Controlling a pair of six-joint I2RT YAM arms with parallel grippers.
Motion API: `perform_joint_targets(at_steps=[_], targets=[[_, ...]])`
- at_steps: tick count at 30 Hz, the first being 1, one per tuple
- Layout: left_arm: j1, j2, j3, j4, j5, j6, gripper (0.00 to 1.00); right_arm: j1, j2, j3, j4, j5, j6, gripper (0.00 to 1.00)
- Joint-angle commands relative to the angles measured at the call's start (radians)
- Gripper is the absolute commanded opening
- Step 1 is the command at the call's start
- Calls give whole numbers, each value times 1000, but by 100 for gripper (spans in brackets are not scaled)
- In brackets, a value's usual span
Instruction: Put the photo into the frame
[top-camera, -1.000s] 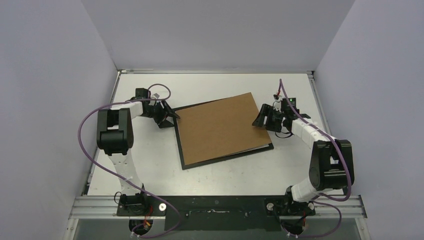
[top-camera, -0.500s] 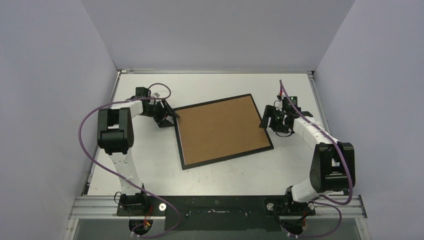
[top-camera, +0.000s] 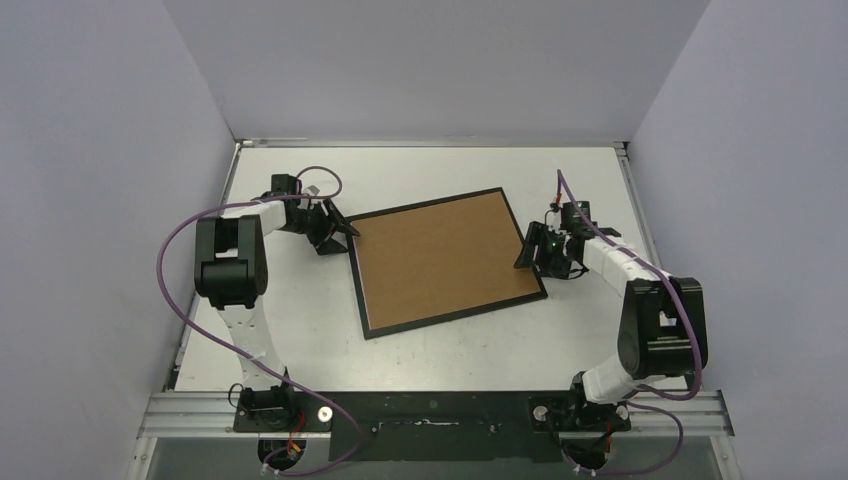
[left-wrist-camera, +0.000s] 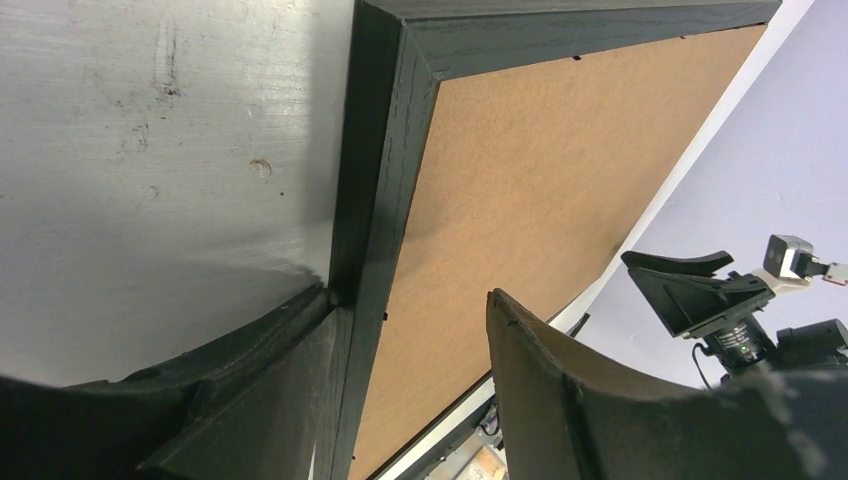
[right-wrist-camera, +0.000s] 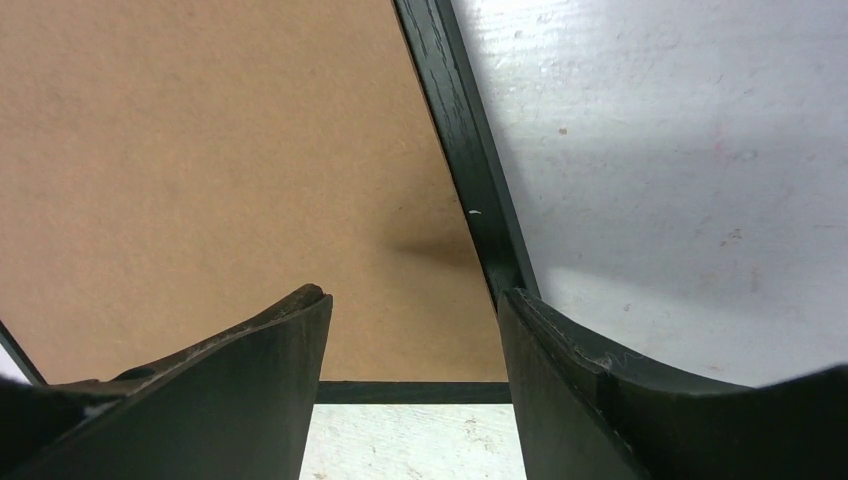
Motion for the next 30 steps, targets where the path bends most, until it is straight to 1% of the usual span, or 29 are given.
perform_joint_targets(at_steps=[1,6,10,14,19,22,25,27,28,29,30], targets=[[2,16,7,-7,-22,18,55,-5,31,-12,19,-21,10,62],[-3,24,5,-7,-18,18,55,-2,75,-27,50,-43,16,61],[-8,29,7,-4,-8,14,55,-2,94,-46,101,-106,33,58],[-10,30,6,5,4,9,55,-2,97,-66,171,-174,51,57],[-10,31,2,10,9,9,55,-2,105,-69,221,-205,48,56],[-11,28,0,8,7,9,55,-2,91,-73,229,-203,46,56],[-11,28,0,13,11,5,55,-4,94,-92,281,-300,72,58],[-11,27,0,15,11,1,55,-5,108,-113,349,-394,125,59],[-11,27,0,17,11,1,55,-4,109,-121,372,-411,147,60],[-11,28,1,17,12,0,55,-5,105,-123,374,-400,157,60],[-10,28,2,17,11,0,55,-5,89,-118,344,-356,152,61]])
